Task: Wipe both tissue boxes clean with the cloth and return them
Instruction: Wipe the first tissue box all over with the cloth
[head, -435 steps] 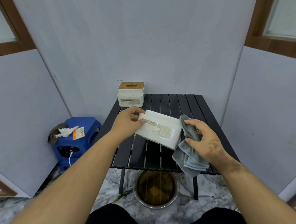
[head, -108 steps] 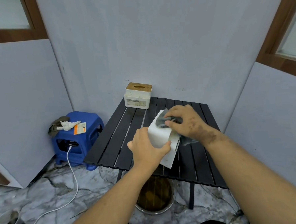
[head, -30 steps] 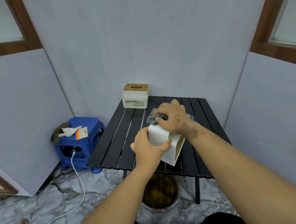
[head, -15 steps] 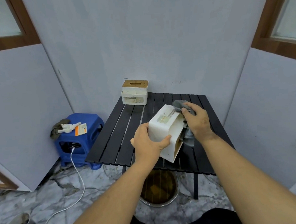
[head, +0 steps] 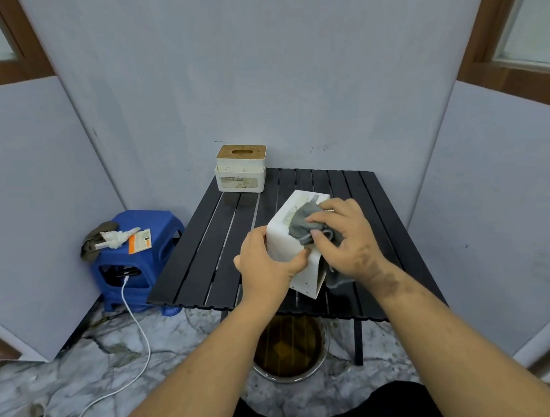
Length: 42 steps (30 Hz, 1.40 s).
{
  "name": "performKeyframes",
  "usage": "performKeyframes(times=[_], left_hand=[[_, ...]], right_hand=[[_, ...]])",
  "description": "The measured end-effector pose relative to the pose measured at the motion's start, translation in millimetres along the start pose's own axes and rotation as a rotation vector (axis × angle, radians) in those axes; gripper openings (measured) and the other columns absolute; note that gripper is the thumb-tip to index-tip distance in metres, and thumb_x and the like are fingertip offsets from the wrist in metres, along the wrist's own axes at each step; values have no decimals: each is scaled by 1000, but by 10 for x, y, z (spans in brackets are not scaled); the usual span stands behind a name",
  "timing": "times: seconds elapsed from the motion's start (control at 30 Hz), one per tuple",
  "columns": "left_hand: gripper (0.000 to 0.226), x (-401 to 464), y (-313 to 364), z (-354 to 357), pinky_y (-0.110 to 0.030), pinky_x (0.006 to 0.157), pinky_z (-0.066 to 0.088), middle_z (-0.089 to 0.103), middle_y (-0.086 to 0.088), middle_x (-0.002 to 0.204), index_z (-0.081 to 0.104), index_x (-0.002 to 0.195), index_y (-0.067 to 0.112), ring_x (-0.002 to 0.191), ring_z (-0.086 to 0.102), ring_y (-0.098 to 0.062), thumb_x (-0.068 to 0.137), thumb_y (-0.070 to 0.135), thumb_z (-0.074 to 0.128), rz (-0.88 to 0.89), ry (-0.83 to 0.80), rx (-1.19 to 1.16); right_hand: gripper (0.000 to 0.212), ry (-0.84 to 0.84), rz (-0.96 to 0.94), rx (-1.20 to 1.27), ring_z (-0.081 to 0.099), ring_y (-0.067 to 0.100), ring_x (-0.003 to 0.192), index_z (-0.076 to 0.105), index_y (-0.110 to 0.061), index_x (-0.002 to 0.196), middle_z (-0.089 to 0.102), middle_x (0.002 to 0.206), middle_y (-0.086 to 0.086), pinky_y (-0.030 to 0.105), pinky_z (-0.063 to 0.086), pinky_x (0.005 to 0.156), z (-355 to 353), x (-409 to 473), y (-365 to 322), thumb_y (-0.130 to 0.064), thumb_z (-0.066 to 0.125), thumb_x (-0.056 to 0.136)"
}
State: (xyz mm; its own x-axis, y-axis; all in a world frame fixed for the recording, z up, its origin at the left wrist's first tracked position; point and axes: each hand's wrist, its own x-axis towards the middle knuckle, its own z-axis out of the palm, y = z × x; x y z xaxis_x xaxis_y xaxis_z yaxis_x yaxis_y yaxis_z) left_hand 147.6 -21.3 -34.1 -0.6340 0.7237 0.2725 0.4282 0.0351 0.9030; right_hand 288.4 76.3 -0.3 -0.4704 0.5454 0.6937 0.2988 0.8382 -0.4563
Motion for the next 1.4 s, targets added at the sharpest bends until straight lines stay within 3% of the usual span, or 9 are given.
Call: performKeyframes(times=[0.07,0.23,0.4,0.5,0.7,0.9,1.0,1.1,1.4], left_hand=[[55,2,9,1,-48,91,53,61,17,104,50,96,47,99,60,-11,55,65,81,-7,-6,3],[59,3,12,14,-47,90,54,60,18,107,50,101,46,103,59,-17,55,64,81,-19,-10,9],[61,6,4,59,-49,92,53,59,17,103,52,104,40,97,58,-9,55,64,80,1,17,18],[60,16,-13,57,-48,95,49,58,16,104,50,104,40,98,56,-7,58,60,84,2,13,19],[62,14,27,74,-47,99,45,57,19,105,54,108,35,100,49,0,58,59,81,-15,-10,39],[61,21,-9,78,-26,88,35,55,18,104,53,107,34,100,53,-12,60,57,86,-3,-9,51],[61,15,11,91,-36,91,41,55,19,101,54,105,34,96,54,-7,59,61,85,0,-8,43],[60,16,37,89,-29,86,35,55,20,98,53,104,33,96,53,-9,60,56,87,8,-4,57],[59,9,124,59,-50,99,42,53,17,98,51,102,28,87,38,9,63,46,92,-33,5,65]], right_hand=[[23,-83,56,-22,45,14,96,74,-18,103,61,105,-7,14,36,90,-20,169,150,-24,63,84],[20,-109,351,-125,58,28,98,72,-22,104,64,104,-1,44,46,94,-15,607,506,-28,59,90],[19,-377,167,-298,49,23,103,67,-35,103,63,106,-12,40,43,90,208,759,67,-33,54,89],[17,-428,88,-286,43,18,100,69,-36,102,65,103,-14,38,41,89,224,776,-139,-32,59,89],[9,-304,429,-201,57,22,106,65,-49,86,68,96,-13,41,54,90,147,980,368,-47,58,80],[22,-357,176,-331,43,20,105,67,-39,112,60,112,-16,41,40,90,237,760,16,-38,57,93],[19,-327,78,-117,43,17,99,71,-34,106,63,107,-17,33,35,88,136,530,-37,-32,63,89],[19,-277,90,69,46,16,101,72,-29,104,64,106,-14,23,35,91,-46,366,124,-21,66,87],[29,-102,228,242,61,8,108,72,-9,104,62,112,-1,18,47,96,-239,-96,307,1,78,78]])
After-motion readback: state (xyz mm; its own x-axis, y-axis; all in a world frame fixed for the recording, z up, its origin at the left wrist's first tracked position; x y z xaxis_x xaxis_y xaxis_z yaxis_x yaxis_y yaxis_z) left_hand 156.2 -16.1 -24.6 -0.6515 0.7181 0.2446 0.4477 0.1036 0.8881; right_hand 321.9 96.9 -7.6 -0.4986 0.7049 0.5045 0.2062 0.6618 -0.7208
